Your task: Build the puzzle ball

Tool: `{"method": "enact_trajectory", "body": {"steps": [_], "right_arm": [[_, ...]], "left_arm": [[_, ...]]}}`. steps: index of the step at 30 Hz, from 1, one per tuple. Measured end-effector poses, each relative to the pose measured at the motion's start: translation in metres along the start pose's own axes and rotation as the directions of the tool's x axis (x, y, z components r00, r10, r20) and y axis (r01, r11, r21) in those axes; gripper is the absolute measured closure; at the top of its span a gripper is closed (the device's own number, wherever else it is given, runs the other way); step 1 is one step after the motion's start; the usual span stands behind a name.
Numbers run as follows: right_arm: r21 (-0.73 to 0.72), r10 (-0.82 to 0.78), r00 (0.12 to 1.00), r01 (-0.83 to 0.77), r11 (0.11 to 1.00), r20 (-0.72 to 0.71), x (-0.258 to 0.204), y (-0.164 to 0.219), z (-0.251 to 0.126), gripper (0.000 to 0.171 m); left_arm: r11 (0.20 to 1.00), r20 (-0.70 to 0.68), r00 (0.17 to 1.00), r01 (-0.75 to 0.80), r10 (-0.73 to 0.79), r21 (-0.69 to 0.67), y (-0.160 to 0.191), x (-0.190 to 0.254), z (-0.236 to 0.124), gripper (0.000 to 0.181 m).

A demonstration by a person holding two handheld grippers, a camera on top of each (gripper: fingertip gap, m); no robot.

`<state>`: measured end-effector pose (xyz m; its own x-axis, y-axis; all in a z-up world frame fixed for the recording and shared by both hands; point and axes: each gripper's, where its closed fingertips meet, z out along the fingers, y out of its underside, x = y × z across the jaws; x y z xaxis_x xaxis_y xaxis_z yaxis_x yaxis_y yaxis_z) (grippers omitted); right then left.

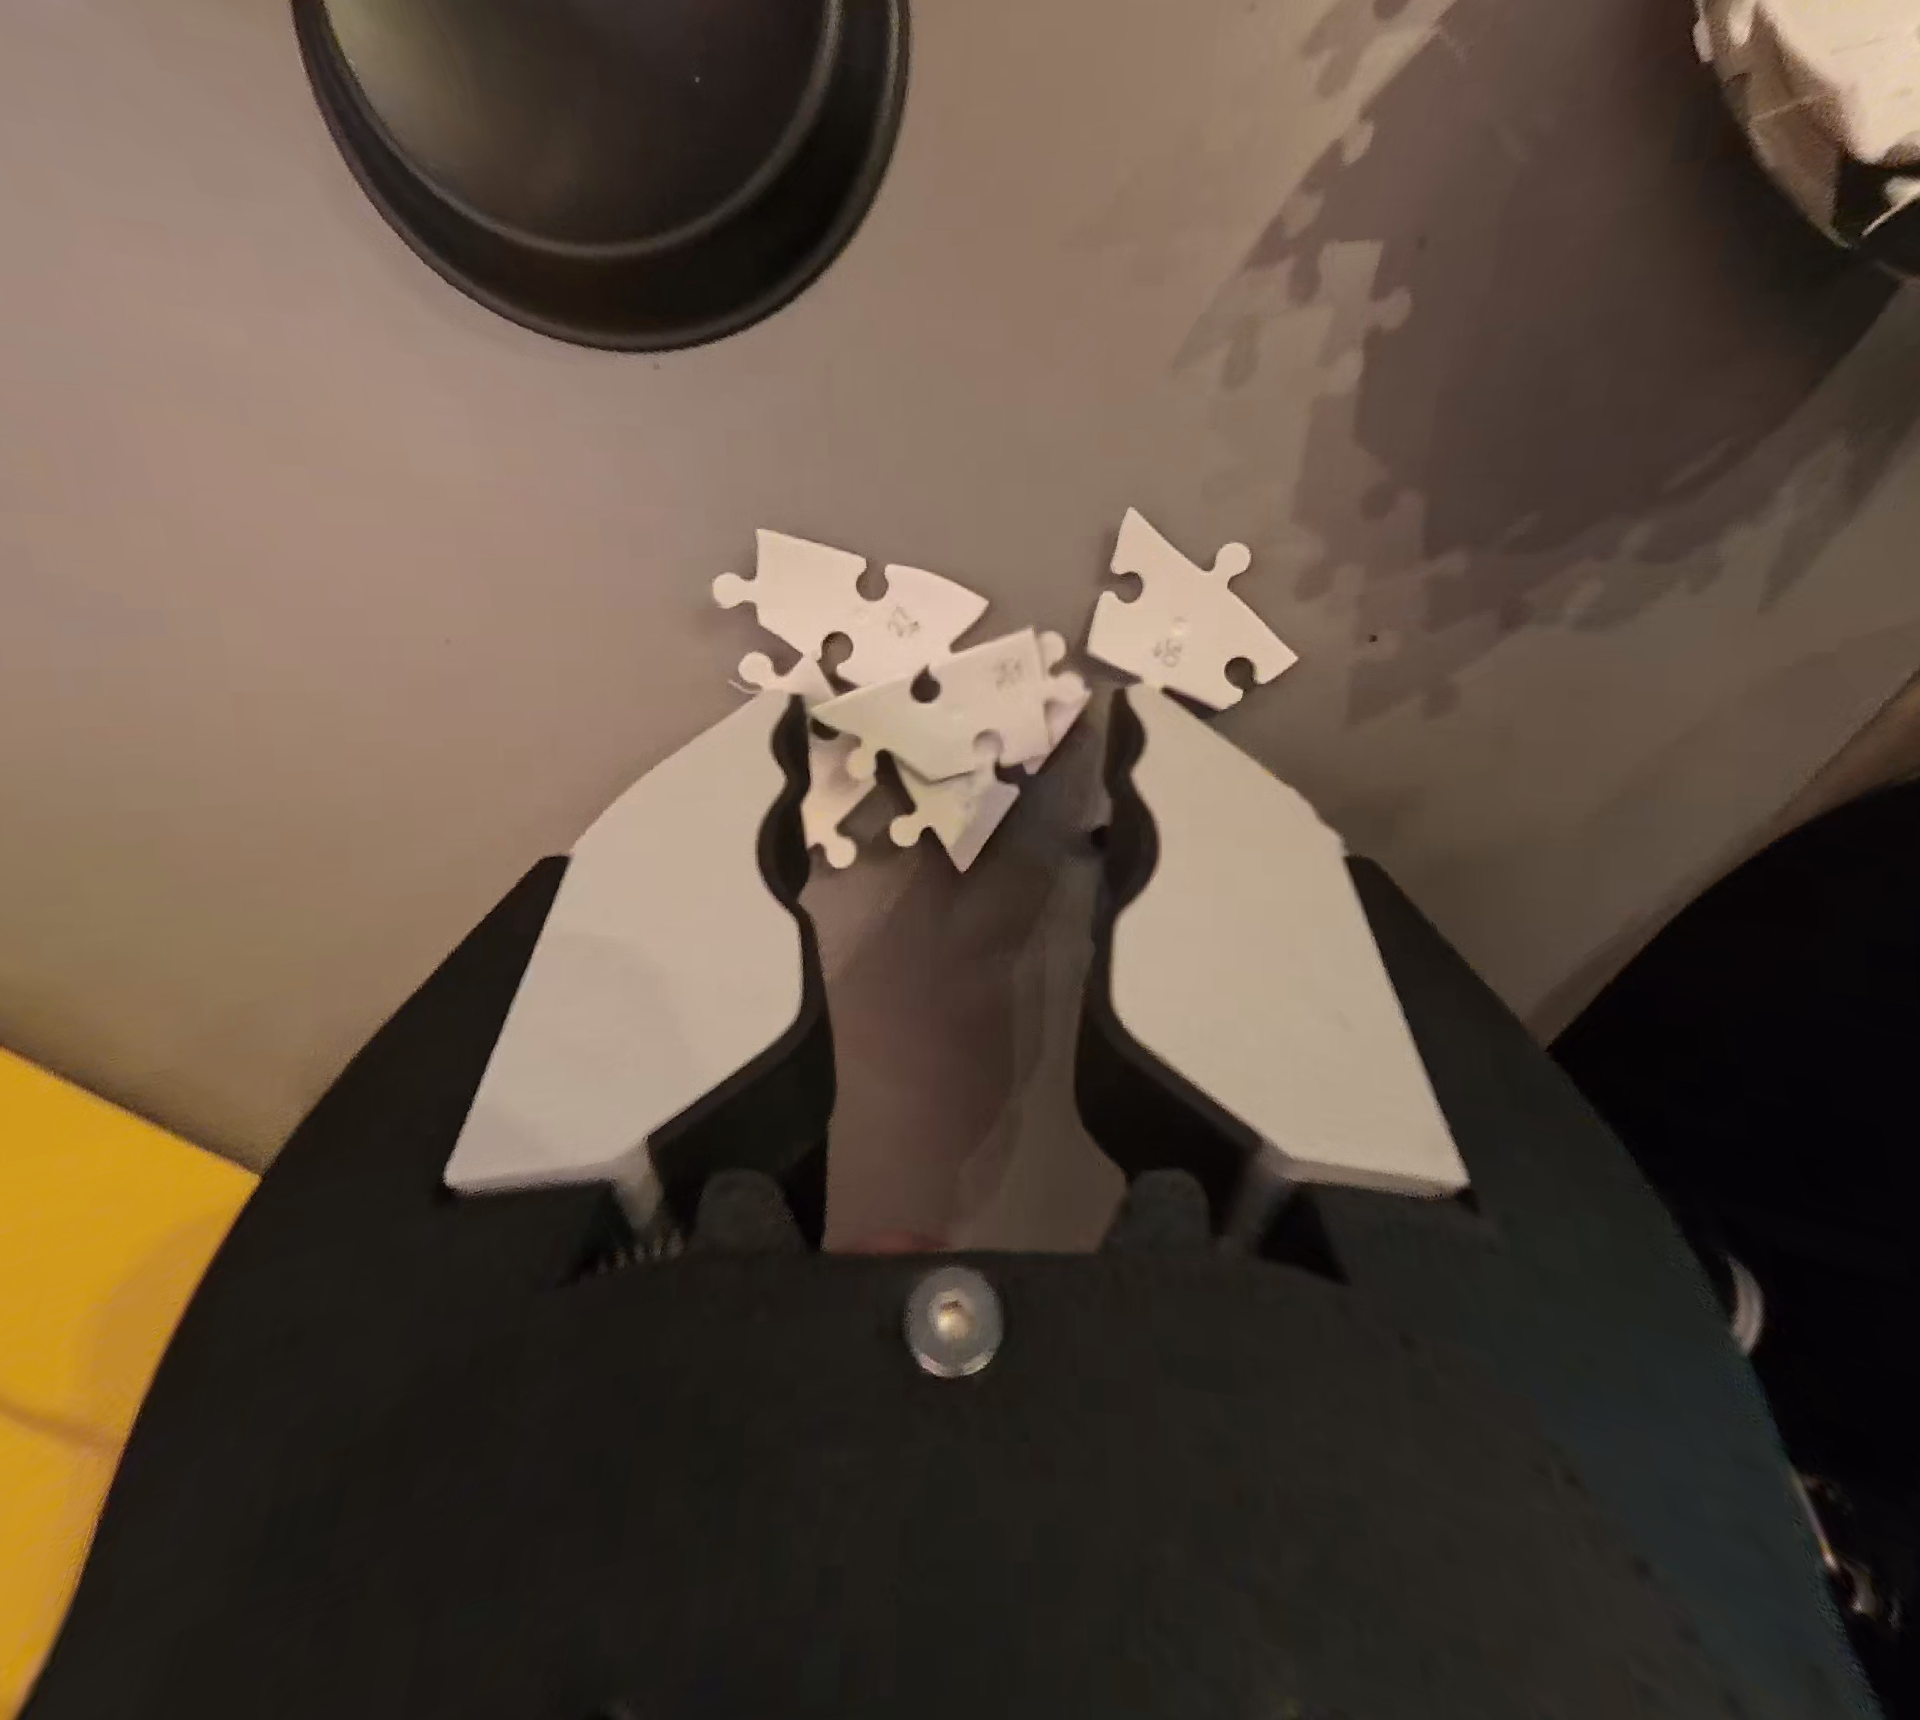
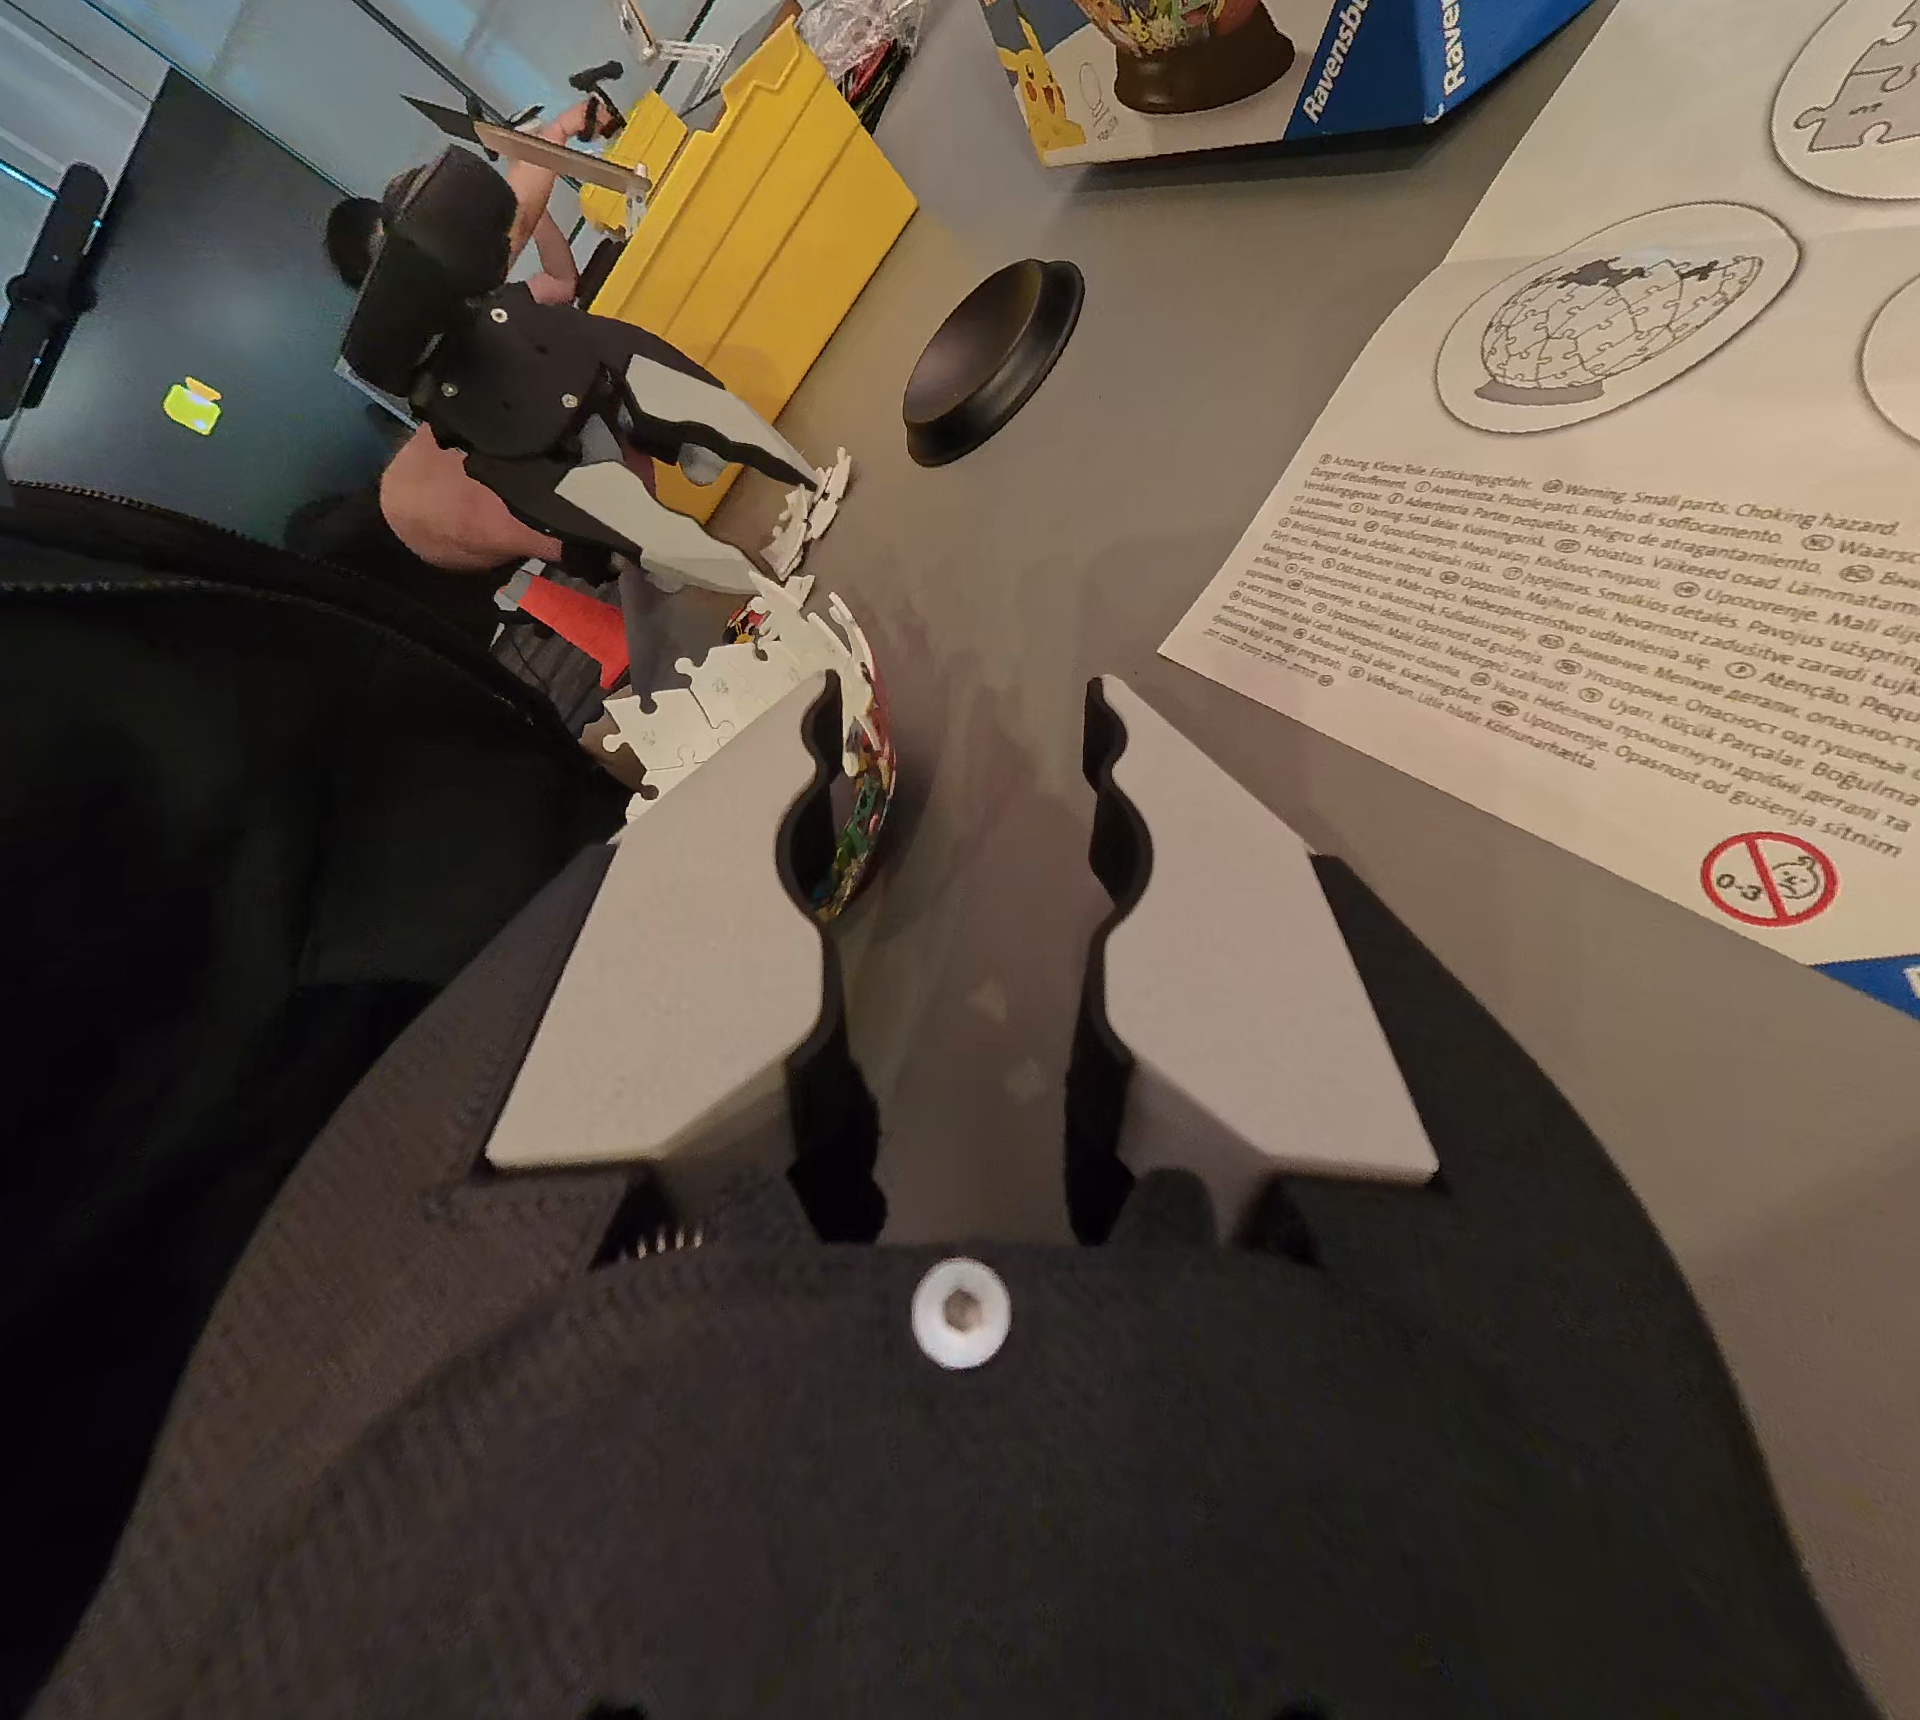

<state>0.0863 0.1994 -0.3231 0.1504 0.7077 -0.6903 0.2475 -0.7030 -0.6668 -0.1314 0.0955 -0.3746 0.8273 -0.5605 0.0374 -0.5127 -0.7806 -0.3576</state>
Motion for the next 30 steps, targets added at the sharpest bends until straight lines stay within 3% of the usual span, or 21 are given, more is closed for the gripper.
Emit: {"method": "enact_trajectory", "body": {"steps": [3, 6, 9, 11, 13, 17, 20, 25, 30], "right_arm": [[0.001, 0.002, 1.0, -0.002, 1.0, -0.001, 0.0, 0.0, 0.0, 0.125], [0.004, 0.003, 1.0, -0.003, 1.0, -0.002, 0.001, -0.001, 0.0, 0.125], [0.006, 0.005, 1.0, -0.005, 1.0, -0.003, 0.001, -0.001, -0.001, 0.125], [0.008, 0.006, 1.0, -0.006, 1.0, -0.002, 0.001, -0.001, -0.001, 0.125], [0.008, 0.006, 1.0, -0.006, 1.0, -0.001, 0.001, -0.001, -0.001, 0.125], [0.007, 0.003, 1.0, -0.003, 1.0, -0.002, 0.0, -0.001, -0.001, 0.125], [0.006, 0.004, 1.0, -0.004, 1.0, -0.004, 0.001, -0.001, -0.001, 0.125], [0.01, 0.01, 1.0, -0.01, 1.0, -0.006, 0.002, -0.001, -0.001, 0.125], [0.021, 0.016, 1.0, -0.016, 1.0, -0.002, 0.002, -0.003, -0.002, 0.125]], "left_arm": [[0.998, 0.029, 1.0, 0.012, -0.014, 0.056, -0.006, -0.003, -0.006, 0.11], [0.987, 0.045, 0.999, 0.02, -0.027, 0.158, -0.017, -0.004, -0.039, 0.121], [0.95, 0.168, 0.982, 0.028, -0.084, 0.311, -0.022, -0.034, -0.102, 0.133], [0.941, 0.311, 0.934, 0.068, -0.177, 0.331, 0.003, -0.08, -0.139, 0.132], [0.941, 0.415, 0.864, 0.171, -0.286, 0.294, 0.05, -0.13, -0.157, 0.131], [0.884, 0.45, 0.763, 0.43, -0.465, 0.184, 0.151, -0.194, -0.14, 0.131], [0.832, 0.406, 0.738, 0.543, -0.538, 0.115, 0.19, -0.207, -0.112, 0.132], [0.795, 0.3, 0.745, 0.601, -0.595, 0.085, 0.195, -0.205, -0.083, 0.13], [0.782, 0.225, 0.753, 0.619, -0.618, 0.077, 0.189, -0.194, -0.081, 0.126]]}}
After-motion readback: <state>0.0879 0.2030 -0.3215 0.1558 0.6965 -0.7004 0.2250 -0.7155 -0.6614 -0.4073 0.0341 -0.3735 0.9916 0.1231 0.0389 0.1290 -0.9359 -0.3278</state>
